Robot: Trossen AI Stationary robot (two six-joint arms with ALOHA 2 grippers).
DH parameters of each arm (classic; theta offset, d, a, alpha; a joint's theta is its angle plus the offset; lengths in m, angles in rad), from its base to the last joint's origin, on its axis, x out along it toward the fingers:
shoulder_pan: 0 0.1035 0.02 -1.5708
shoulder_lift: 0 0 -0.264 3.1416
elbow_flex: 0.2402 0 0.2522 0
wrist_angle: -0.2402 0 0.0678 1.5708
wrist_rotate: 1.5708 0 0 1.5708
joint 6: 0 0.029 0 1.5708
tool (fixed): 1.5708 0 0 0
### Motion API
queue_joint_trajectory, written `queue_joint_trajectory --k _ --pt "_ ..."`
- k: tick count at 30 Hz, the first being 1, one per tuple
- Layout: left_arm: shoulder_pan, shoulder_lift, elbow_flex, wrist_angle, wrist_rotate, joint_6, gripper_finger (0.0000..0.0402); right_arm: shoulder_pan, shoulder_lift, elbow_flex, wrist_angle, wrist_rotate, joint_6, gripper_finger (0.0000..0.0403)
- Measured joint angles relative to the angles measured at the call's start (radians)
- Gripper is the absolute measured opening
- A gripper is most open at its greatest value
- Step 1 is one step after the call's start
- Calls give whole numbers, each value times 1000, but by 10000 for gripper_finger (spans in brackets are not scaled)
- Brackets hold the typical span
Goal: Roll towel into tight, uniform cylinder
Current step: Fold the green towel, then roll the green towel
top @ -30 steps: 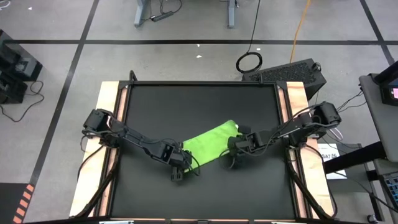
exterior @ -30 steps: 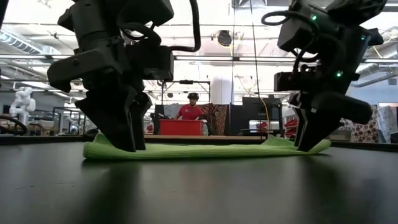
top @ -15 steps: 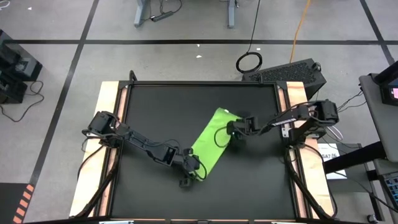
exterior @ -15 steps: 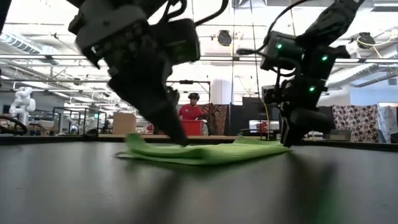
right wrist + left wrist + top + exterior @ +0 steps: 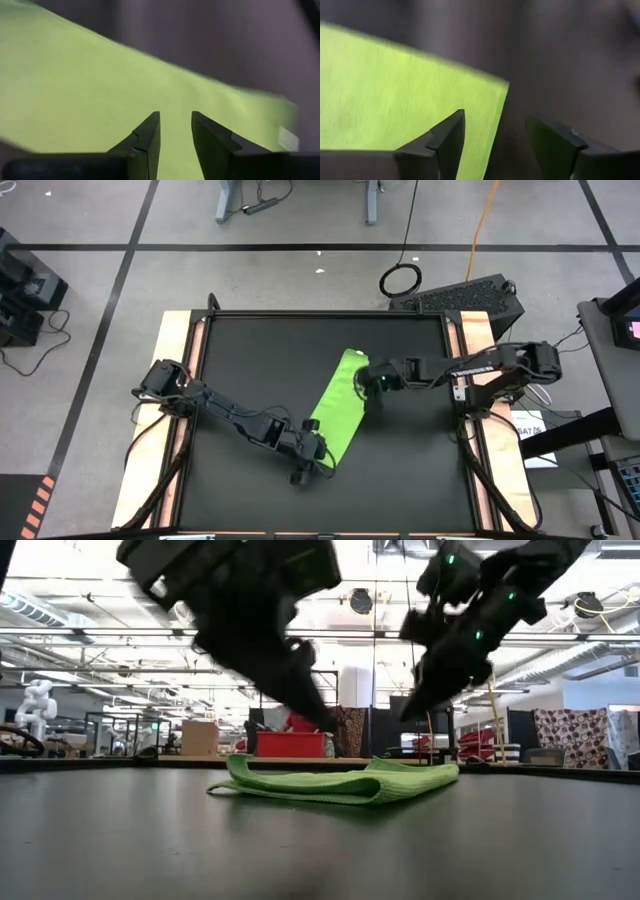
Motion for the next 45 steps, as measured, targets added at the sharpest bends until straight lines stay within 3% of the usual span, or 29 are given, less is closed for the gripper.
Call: queue_joint_trajectory --k 7,16,22,29,34,38,45 --pt "-23 0 0 -189 -99 60 214 231 43 0 156 -99 8 102" --pt "-27 -1 0 -253 -105 191 214 409 115 0 208 -88 -31 102" --pt "-22 -1 0 -320 -60 213 214 475 163 0 229 -5 -33 105" --pt "-21 -1 0 -290 -34 146 214 559 216 1 487 25 -32 174" --pt "-11 -1 0 -225 -58 58 214 598 240 22 521 171 46 221" --pt "-15 -1 0 -186 -59 18 214 622 275 68 518 194 92 225" --pt "-37 57 0 -81 -54 -59 214 673 387 148 482 247 111 199"
